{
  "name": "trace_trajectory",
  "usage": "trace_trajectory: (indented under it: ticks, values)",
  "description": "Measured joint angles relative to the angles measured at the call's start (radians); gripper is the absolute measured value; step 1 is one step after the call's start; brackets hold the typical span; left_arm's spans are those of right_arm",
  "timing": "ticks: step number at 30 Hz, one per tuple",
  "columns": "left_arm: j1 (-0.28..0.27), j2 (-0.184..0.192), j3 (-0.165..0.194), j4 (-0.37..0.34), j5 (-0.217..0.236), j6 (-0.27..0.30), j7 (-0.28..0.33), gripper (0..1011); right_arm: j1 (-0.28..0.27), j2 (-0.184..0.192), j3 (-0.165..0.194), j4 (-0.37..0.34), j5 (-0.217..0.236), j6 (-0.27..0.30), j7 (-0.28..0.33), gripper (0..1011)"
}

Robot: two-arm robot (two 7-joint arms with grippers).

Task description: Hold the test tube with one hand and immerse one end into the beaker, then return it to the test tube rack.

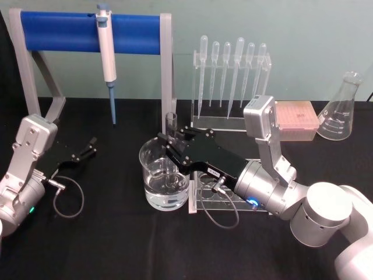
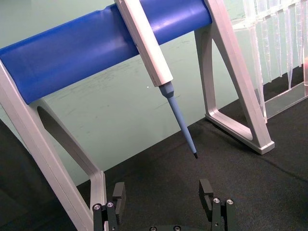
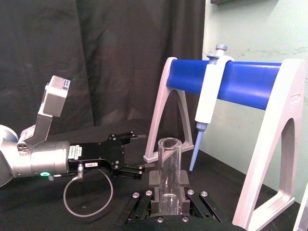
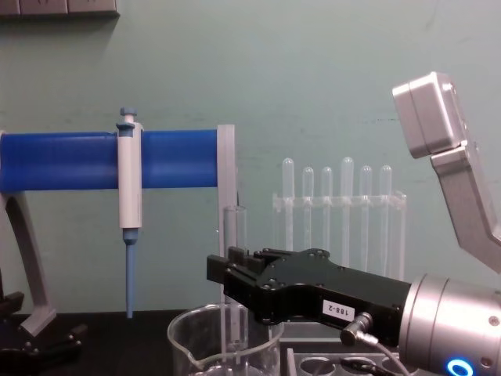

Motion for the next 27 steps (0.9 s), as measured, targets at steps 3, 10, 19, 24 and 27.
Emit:
trace_trajectory:
  ticks: [3, 10, 19, 24, 27]
  values:
    - [0.000, 0.000, 0.000, 0.000, 0.000, 0.000, 0.000, 1000, 0.000, 0.000, 0.000, 0.000, 0.000, 0.000, 0.000, 224]
    - [0.000, 0.000, 0.000, 0.000, 0.000, 0.000, 0.000, 1000, 0.000, 0.000, 0.000, 0.000, 0.000, 0.000, 0.000, 224]
    - [0.000, 0.000, 0.000, 0.000, 0.000, 0.000, 0.000, 1000, 0.000, 0.000, 0.000, 0.000, 0.000, 0.000, 0.000, 225]
    - [0.000, 0.000, 0.000, 0.000, 0.000, 0.000, 0.000, 1000, 0.000, 0.000, 0.000, 0.000, 0.000, 0.000, 0.000, 224]
    - [0.000, 0.000, 0.000, 0.000, 0.000, 0.000, 0.000, 1000, 0.000, 0.000, 0.000, 0.000, 0.000, 0.000, 0.000, 224]
